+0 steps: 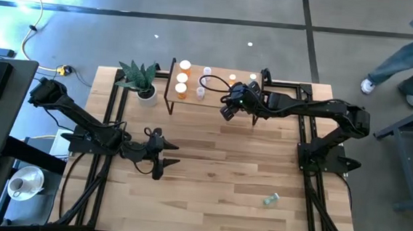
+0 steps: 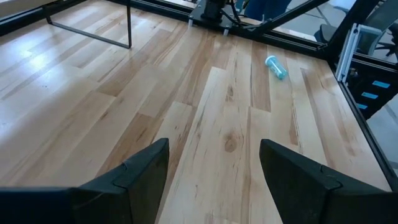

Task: Pick and place medicine bottles onto shelf by color
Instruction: Put the small orange pill bottle aligned with the other small orange pill bottles on the shelf

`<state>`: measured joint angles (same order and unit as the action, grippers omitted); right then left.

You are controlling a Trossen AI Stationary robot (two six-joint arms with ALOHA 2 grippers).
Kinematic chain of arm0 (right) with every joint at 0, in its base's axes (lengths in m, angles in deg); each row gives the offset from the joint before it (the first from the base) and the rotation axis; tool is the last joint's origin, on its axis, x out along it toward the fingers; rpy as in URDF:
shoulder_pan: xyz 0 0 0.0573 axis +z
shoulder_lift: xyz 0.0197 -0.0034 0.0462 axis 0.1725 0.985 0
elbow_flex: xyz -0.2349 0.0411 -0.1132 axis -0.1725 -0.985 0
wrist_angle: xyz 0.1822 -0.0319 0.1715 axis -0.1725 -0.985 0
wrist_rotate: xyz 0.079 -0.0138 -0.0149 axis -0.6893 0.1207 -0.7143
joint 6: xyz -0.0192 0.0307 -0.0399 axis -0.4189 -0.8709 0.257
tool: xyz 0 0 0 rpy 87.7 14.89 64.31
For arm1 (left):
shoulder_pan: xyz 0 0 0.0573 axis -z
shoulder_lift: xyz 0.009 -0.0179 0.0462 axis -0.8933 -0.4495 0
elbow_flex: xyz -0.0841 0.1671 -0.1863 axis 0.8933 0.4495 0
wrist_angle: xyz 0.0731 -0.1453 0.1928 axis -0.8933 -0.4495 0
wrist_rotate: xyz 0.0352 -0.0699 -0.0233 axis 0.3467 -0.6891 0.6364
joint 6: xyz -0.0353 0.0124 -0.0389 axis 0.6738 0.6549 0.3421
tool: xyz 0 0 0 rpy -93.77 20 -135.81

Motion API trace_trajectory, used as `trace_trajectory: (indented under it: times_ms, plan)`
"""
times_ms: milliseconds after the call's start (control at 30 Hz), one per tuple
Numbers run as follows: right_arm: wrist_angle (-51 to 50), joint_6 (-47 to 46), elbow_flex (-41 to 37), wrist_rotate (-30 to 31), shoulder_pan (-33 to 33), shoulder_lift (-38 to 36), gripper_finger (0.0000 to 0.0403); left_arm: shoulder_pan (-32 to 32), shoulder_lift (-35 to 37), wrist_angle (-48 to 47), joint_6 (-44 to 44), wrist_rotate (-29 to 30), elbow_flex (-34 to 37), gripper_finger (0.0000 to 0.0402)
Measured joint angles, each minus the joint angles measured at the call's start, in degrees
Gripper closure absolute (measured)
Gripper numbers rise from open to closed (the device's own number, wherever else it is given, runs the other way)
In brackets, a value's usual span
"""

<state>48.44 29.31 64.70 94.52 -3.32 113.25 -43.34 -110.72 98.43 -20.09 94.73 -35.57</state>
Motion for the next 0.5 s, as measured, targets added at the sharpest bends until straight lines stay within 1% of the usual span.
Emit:
trace_trajectory:
  times_ms: [167,500]
  plan:
    - [0.0,0.0,0.2,0.0,0.0,-0.1,0.0240,0.0,0.0,0.0,0.0,0.0,0.0,0.0161]
    - [-0.8,1.8,2.9,0.0,0.0,-0.1,0.0240,0.0,0.0,0.0,0.0,0.0,0.0,0.0161]
